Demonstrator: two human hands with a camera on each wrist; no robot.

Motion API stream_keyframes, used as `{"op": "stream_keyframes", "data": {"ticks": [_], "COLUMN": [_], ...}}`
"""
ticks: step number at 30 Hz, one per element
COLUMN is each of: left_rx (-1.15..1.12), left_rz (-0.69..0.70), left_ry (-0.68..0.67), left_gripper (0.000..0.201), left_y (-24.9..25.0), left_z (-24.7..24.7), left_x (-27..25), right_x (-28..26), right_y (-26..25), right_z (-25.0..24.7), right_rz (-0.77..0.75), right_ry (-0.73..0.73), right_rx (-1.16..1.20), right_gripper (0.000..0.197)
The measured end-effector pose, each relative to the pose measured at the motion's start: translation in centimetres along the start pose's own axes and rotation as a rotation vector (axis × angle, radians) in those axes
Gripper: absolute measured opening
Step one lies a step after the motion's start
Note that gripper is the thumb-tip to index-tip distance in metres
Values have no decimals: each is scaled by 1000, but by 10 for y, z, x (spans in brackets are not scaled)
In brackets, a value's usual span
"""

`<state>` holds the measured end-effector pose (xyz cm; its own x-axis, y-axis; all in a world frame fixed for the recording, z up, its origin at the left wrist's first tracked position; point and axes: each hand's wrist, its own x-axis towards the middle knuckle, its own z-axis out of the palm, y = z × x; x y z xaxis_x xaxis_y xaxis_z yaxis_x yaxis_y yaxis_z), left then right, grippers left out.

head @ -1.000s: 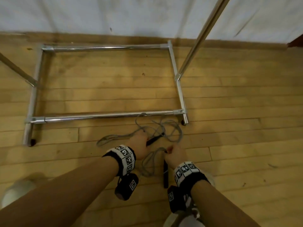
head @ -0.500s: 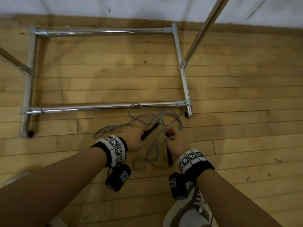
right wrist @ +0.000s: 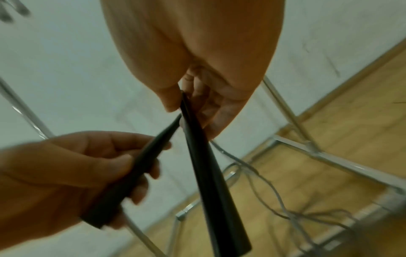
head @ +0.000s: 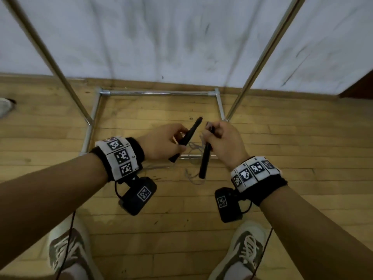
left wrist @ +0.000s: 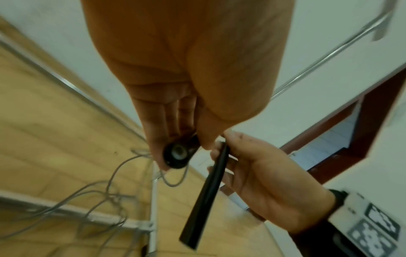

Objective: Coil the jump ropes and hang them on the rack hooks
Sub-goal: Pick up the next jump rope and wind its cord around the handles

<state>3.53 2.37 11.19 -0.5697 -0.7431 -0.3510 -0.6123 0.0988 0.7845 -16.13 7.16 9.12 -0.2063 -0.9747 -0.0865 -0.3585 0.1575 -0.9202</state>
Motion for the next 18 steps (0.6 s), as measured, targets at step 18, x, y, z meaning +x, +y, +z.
{"op": "stream_keyframes", "data": {"ticks": [18], "left_rx": [131], "left_rz": [271], "left_ry": [470], "left_gripper": [41], "left_y": [97], "left_z": [-95], "left_x": [-99], "right_x": [-51], "right_y": [-208], "right_z": [-20], "right_rz": [-268], "right_ry": [-47], "right_rx": [-1], "right_gripper": [10]}}
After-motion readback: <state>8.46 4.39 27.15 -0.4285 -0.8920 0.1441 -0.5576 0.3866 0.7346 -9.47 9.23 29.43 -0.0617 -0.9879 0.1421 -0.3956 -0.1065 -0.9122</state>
